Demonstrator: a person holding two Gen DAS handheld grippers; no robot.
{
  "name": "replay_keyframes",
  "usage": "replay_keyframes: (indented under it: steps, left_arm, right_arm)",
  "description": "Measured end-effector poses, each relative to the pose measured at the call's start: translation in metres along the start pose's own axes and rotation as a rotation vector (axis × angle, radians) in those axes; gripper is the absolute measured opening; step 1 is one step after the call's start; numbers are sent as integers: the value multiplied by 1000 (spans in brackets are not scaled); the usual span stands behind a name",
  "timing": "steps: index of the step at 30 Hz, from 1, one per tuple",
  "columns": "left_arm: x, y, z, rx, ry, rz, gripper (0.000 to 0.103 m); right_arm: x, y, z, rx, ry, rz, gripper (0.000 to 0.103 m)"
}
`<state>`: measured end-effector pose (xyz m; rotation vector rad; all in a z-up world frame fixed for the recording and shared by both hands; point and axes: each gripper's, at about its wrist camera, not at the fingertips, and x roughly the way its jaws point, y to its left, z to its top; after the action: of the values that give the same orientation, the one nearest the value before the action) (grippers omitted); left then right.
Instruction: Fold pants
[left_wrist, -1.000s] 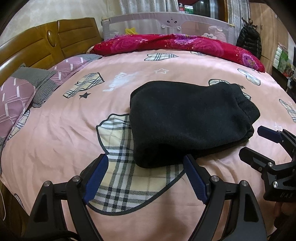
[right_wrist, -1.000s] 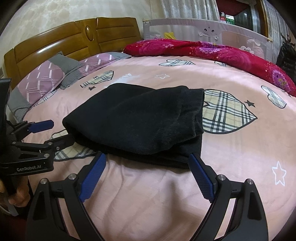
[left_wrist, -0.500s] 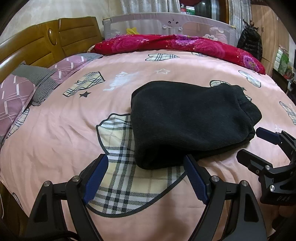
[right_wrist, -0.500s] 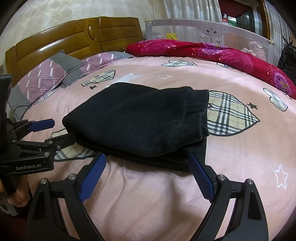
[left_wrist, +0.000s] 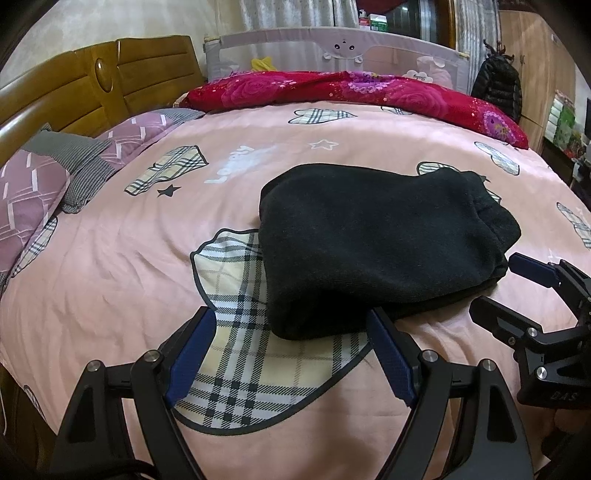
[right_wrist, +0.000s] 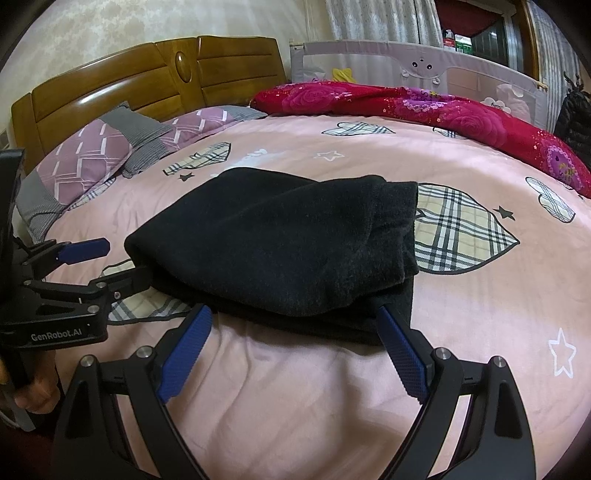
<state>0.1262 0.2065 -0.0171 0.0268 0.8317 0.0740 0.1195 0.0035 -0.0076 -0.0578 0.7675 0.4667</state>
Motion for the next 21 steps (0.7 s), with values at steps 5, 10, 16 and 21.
replay_keyframes:
  steps: [5,10,16,21]
  left_arm:
    - [0,-1,0,1,-1,3,84]
    - [0,-2,-1,4,2,1,84]
    - [0,-5,-1,10,2,-1,84]
    - [-1,-5,-1,9,0,1,84]
  right_arm:
    - [0,1,0,0,-1,-1,91]
    - [0,1,1,2,0,3,91]
    - [0,3,2,0,-5,2,91]
    - [-1,3,2,4,-14,2,91]
